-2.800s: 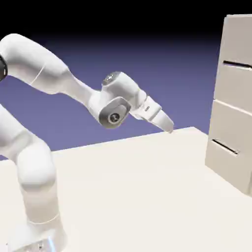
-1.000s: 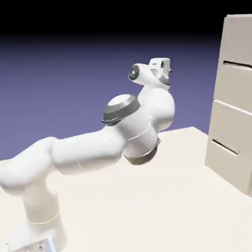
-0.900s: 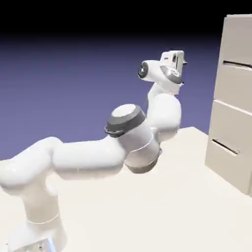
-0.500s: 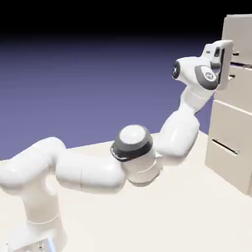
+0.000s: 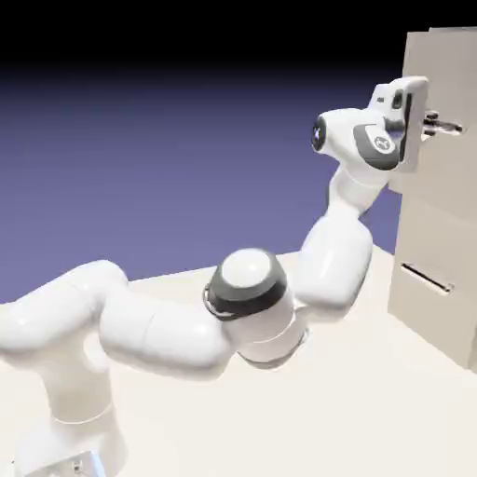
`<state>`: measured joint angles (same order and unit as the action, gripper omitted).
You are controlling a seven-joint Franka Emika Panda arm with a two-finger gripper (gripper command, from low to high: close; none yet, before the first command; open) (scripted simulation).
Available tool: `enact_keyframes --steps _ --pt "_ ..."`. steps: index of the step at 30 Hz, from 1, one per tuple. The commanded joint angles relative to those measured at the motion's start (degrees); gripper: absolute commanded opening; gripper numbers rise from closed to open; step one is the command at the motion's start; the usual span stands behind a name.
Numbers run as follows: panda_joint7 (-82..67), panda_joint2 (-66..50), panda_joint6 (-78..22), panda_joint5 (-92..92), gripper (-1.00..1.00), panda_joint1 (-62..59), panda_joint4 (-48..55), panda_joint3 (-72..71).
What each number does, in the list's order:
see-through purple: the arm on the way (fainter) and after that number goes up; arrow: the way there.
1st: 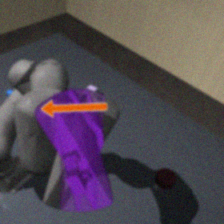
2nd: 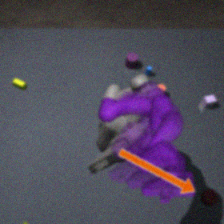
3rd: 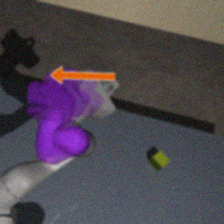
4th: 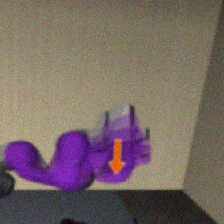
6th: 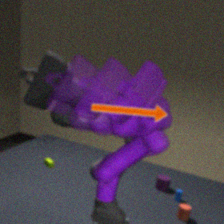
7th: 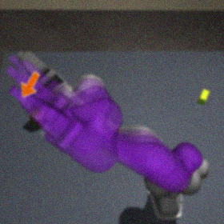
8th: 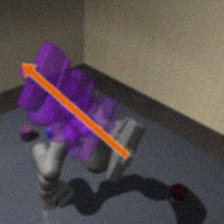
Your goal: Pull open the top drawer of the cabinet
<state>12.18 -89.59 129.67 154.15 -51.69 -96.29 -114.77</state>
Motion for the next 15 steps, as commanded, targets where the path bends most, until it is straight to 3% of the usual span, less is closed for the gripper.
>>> enact_keyframes --steps 1,15 --pt "0.50 -0.20 -0.85 0.11 -1.00 -1.17 -2.08 -0.16" --pt "5.01 -3.13 -13.26 -3.98 -1.00 -17.96 -31.14 -4.59"
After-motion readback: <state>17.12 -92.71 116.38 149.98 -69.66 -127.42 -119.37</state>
